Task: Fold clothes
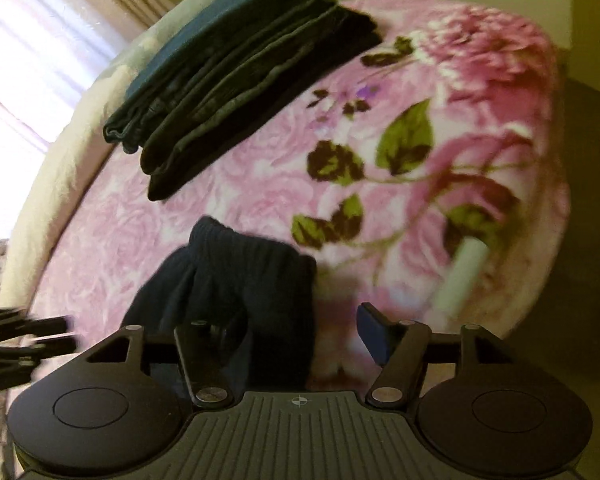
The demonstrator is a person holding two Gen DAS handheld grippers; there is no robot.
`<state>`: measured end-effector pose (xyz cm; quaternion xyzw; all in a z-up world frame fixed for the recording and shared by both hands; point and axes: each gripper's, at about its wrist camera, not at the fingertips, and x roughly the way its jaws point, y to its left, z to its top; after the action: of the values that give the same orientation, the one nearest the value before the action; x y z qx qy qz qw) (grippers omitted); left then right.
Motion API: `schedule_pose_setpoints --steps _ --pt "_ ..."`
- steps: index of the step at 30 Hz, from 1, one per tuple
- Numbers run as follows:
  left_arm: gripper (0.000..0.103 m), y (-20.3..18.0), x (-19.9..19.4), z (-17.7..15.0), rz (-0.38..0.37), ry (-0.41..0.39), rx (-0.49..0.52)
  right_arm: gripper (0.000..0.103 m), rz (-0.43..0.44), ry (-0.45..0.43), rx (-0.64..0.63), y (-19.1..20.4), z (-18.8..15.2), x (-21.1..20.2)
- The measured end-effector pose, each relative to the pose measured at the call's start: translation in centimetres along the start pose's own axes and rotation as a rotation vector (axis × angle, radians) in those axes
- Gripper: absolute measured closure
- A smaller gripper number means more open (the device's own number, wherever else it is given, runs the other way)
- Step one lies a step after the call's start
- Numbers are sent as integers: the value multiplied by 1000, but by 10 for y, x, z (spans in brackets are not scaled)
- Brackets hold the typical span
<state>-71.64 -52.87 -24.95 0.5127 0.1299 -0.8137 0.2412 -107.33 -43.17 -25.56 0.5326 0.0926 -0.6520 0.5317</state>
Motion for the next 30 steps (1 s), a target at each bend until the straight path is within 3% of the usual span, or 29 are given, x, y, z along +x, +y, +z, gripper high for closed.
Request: schedule_pose_setpoints --steps 4,6,10,16,18,23,30 --pt "76 52 -51 -75 112 31 -114 39 -39 -15 3 27 -33 -24" --pt "75 64 -61 -113 131 49 -143 39 -16 2 -22 52 -54 -28" --pt "75 64 -47 -150 58 29 -87 39 58 58 -118 110 -93 -29" --pt "75 32 -10 -140 -75 -91 118 39 148 163 -278 182 -148 9" --pt "74 29 -1 -134 -101 -121 164 39 78 224 -324 188 -168 28" --pt "74 34 22 -122 -170 -167 230 40 -46 234 -411 182 -189 27" --pt "74 34 39 -106 -425 -177 284 39 -27 246 -401 179 -187 32"
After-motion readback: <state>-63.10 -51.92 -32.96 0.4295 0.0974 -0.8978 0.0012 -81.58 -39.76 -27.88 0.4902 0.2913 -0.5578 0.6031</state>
